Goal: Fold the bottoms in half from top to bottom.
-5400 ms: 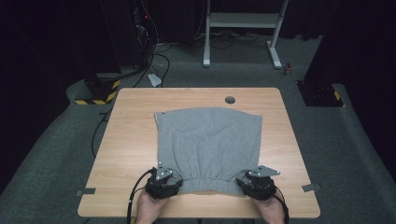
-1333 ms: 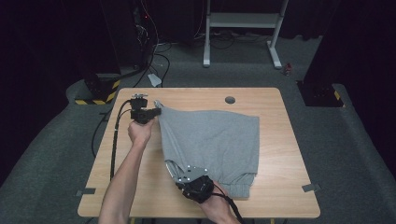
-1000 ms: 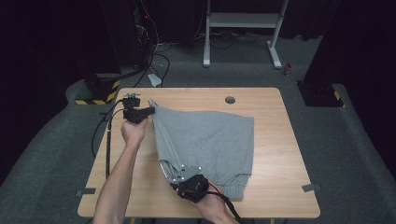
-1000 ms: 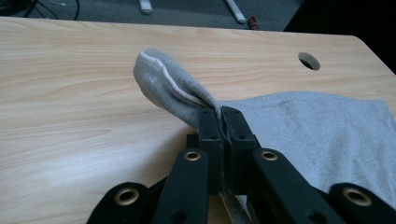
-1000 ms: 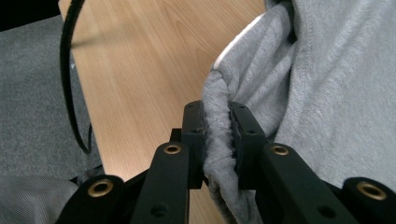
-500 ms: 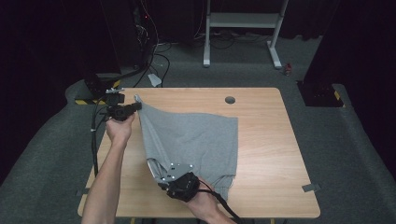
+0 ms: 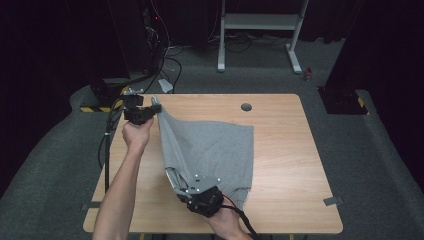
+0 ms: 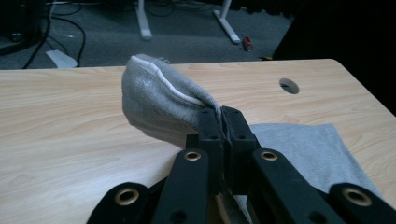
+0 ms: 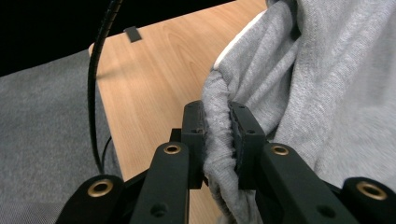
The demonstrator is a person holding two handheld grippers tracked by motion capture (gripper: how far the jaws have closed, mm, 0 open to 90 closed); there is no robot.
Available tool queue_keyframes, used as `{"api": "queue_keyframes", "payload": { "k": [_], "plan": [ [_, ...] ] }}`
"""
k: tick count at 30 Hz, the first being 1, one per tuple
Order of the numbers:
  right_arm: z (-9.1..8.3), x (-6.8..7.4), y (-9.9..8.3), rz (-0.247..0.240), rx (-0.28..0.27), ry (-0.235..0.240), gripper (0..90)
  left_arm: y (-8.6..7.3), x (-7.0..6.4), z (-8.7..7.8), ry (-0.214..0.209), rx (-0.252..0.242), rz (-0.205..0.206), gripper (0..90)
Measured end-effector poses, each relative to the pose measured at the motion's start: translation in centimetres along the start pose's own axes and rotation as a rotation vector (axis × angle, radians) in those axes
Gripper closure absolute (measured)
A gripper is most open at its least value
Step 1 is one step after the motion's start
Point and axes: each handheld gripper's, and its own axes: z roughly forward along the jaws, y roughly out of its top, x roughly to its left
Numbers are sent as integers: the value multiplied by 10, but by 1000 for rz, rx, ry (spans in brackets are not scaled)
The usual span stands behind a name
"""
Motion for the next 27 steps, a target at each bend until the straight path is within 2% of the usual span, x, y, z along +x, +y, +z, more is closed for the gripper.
{"api": "queue_keyframes", "payload": {
  "k": [2, 5, 6, 8, 12, 16, 27],
  "plan": [
    [-7, -1, -5, 1, -12, -26, 782, 4, -11, 7, -20, 0, 12, 876],
    [-14, -3, -11, 28, -23, -47, 781, 8, -22, 14, -41, -1, 27, 876],
    [-14, -3, -11, 28, -23, -47, 781, 8, -22, 14, -41, -1, 27, 876],
    [-18, -5, -16, 31, -31, -64, 781, 10, -30, 20, -52, 1, 40, 876],
    [-27, -6, -29, 68, -43, -98, 782, 13, -44, 30, -81, 7, 62, 876],
    [-32, -9, -38, 97, -44, -113, 781, 13, -56, 41, -95, 22, 83, 876],
    [-45, -12, -56, 134, -62, -156, 780, 14, -85, 64, -140, 37, 123, 876]
  ]
}}
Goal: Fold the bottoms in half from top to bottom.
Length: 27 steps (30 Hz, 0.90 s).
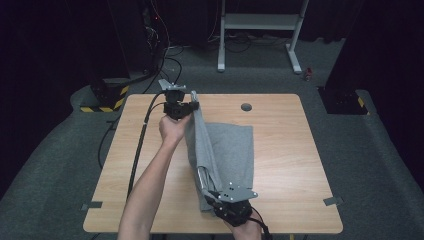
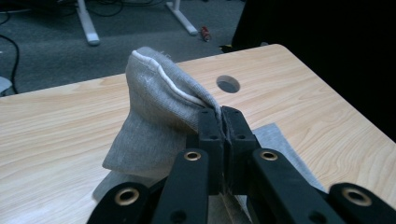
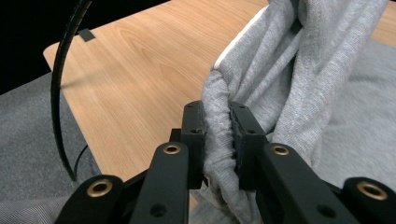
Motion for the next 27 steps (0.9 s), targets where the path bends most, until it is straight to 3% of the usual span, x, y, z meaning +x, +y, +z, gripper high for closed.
{"api": "queue_keyframes", "payload": {
  "k": [15, 27],
  "plan": [
    [-19, -12, -26, 59, -26, -75, 776, 8, -39, 43, -50, 38, 64, 876],
    [-33, -27, -51, 130, -9, -128, 769, 0, -75, 94, -85, 89, 90, 875]
  ]
}}
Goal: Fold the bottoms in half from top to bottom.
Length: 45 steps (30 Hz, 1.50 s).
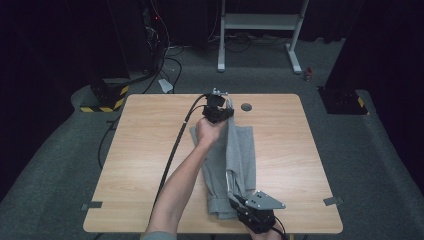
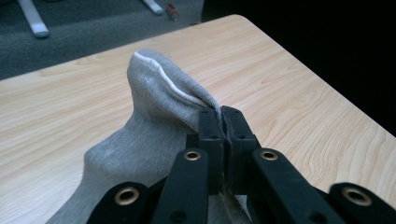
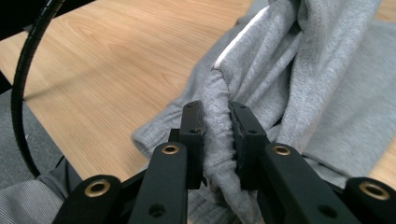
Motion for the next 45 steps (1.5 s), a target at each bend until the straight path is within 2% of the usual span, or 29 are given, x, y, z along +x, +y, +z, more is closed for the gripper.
{"api": "queue_keyframes", "payload": {
  "k": [1, 12, 17, 23, 27, 28, 29, 31, 32, 34, 35, 37, 40, 41, 42, 44, 45],
  "plan": [
    [0, 0, 0, 0, 0, 0, 769, 0, 0, 0, 0, 0, 0, 875],
    [-7, -17, -24, 69, 19, -26, 760, -14, -22, 47, -8, 64, 15, 873],
    [-8, -23, -29, 83, 30, -30, 757, -21, -26, 59, 3, 78, 27, 871],
    [-11, -30, -32, 104, 38, -32, 744, -29, -25, 69, 7, 98, 23, 863],
    [-12, -32, -30, 105, 35, -33, 712, -33, -24, 69, 9, 93, 17, 840],
    [-13, -32, -29, 105, 35, -34, 677, -34, -24, 69, 15, 87, 15, 787],
    [-13, -32, -29, 105, 35, -34, 677, -35, -24, 68, 15, 89, 16, 787],
    [-14, -33, -27, 106, 43, -33, 622, -36, -22, 66, 19, 85, 12, 720],
    [-14, -34, -25, 101, 39, -37, 579, -36, -22, 66, 17, 79, 2, 649],
    [-15, -34, -24, 104, 40, -38, 557, -36, -21, 63, 16, 84, 2, 621],
    [-15, -35, -21, 101, 36, -34, 491, -36, -21, 62, 19, 83, -5, 559],
    [-16, -35, -20, 92, 39, -33, 463, -37, -21, 57, 13, 74, -7, 541],
    [-18, -33, -14, 72, 38, -38, 383, -38, -22, 44, 9, 74, 13, 481],
    [-21, -33, -8, 51, 34, -41, 365, -41, -24, 32, 12, 71, 38, 452],
    [-22, -33, -5, 41, 32, -42, 364, -43, -24, 26, 14, 73, 55, 442],
    [-23, -33, -2, 32, 30, -44, 364, -45, -25, 19, 12, 76, 62, 432],
    [-23, -33, 2, 27, 30, -50, 366, -48, -26, 12, 17, 77, 82, 427]
  ]
}}
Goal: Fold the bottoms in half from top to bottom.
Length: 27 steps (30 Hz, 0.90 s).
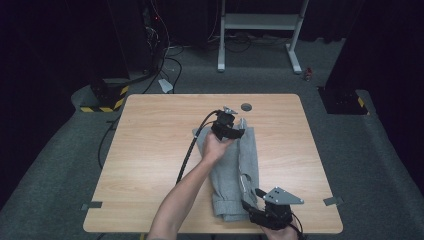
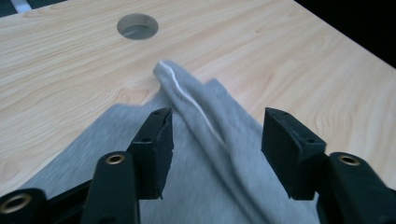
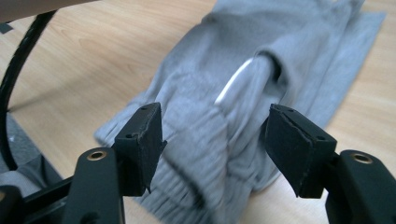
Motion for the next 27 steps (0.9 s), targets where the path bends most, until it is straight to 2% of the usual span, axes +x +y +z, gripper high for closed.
{"api": "queue_keyframes", "payload": {
  "k": [2, 3, 4, 5, 6, 8, 9, 10, 11, 12, 16, 18, 20, 23, 25, 27],
  "plan": [
    [1, -2, 7, -15, 4, -3, 375, -10, -1, -14, 1, -2, 8, 426],
    [5, -5, 17, -33, 14, -7, 380, -23, -1, -25, 3, 9, 11, 421],
    [8, -6, 22, -47, 20, -9, 382, -30, -1, -31, 5, 17, 11, 420],
    [8, -6, 22, -47, 20, -9, 382, -30, -1, -31, 5, 17, 11, 418],
    [11, -5, 27, -55, 27, -12, 385, -39, -2, -37, 7, 24, 10, 418],
    [18, -5, 37, -73, 45, -20, 387, -51, -4, -45, 14, 33, 14, 413],
    [28, -5, 46, -94, 65, -25, 388, -58, -6, -50, 12, 34, 14, 404],
    [28, -5, 46, -94, 65, -25, 388, -65, -9, -54, 3, 33, 6, 404],
    [40, -6, 52, -113, 97, -47, 386, -78, -17, -61, -6, 33, 13, 397],
    [40, -6, 52, -113, 97, -47, 386, -78, -17, -61, -6, 33, 13, 392],
    [58, -12, 52, -120, 160, -93, 380, -101, -37, -68, -2, 80, 69, 377],
    [63, -16, 46, -105, 195, -120, 379, -111, -46, -68, -6, 93, 81, 369],
    [65, -22, 39, -91, 214, -132, 380, -119, -51, -66, 8, 112, 104, 369],
    [63, -33, 27, -60, 239, -153, 384, -130, -54, -58, 12, 141, 100, 372],
    [63, -35, 25, -54, 248, -156, 384, -136, -54, -54, 25, 152, 99, 373],
    [64, -40, 20, -44, 268, -153, 385, -140, -54, -53, 24, 140, 89, 379]
  ]
}}
